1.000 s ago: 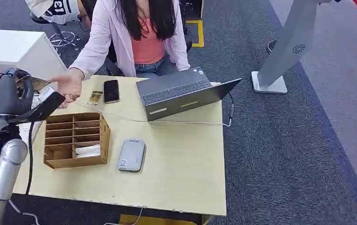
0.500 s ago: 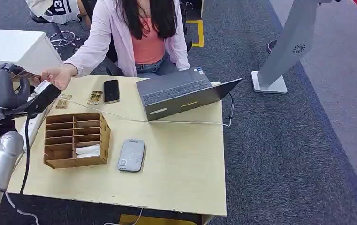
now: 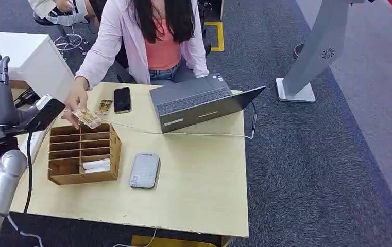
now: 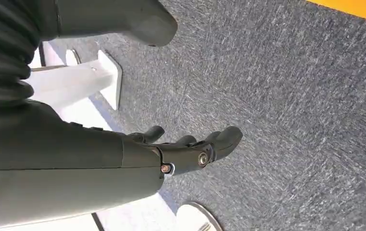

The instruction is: Pass the card to the sensor for recognition and then transmit it.

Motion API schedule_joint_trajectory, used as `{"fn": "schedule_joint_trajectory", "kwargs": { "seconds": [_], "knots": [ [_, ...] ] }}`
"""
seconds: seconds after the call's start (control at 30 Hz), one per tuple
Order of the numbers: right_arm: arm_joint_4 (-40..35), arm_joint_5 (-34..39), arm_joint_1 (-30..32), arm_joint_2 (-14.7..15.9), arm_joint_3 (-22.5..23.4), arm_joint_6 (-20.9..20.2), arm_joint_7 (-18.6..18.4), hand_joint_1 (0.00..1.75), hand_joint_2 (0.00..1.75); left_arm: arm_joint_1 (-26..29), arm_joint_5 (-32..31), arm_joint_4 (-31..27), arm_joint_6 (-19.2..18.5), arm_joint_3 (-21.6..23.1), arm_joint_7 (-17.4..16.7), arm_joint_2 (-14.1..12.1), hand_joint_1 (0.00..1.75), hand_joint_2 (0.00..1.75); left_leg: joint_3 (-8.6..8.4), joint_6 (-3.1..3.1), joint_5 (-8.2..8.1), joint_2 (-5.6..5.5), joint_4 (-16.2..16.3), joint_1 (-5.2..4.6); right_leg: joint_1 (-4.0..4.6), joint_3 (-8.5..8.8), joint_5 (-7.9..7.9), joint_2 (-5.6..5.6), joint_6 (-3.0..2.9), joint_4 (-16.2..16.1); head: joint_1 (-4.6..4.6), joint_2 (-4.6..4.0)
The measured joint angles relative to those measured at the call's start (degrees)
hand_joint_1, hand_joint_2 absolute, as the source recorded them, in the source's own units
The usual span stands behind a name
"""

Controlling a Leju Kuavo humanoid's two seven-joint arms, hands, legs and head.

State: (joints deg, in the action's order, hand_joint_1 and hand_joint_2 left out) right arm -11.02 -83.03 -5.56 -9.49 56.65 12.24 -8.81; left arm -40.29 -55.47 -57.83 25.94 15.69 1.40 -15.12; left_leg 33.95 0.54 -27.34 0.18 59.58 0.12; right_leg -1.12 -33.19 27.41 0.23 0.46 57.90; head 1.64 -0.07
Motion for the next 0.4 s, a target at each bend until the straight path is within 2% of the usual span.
{"fn": "schedule_joint_trajectory", "kwargs": {
  "seconds": [0.23,0.33,0.4],
  "knots": [
    [0.0,0.0,0.0,0.0,0.0,0.0,0.0,0.0,1.75,1.7,0.4,-2.5,0.1,-0.2,0.2,-0.8,0.0,1.75,0.0,0.0,0.0,-0.01,0.0,0.0,0.0,0.02,0.0,-0.01,0.01,0.0,0.0,0.0],
    [0.0,0.5,0.0,0.0,0.0,0.2,-0.1,0.0,1.75,5.1,3.6,-6.2,1.9,-1.2,3.0,-1.5,0.0,1.75,0.0,0.0,-0.01,0.11,0.0,-0.01,-0.01,0.06,0.0,0.1,0.01,0.0,0.02,0.0],
    [0.0,1.0,0.0,0.0,0.1,0.3,-0.3,0.0,1.75,10.4,7.0,-12.1,4.1,-2.8,5.4,-2.2,0.0,1.75,-0.06,-0.04,-0.07,0.22,0.0,-0.03,-0.03,0.02,0.02,0.26,0.01,0.0,0.0,0.0]
  ]
}}
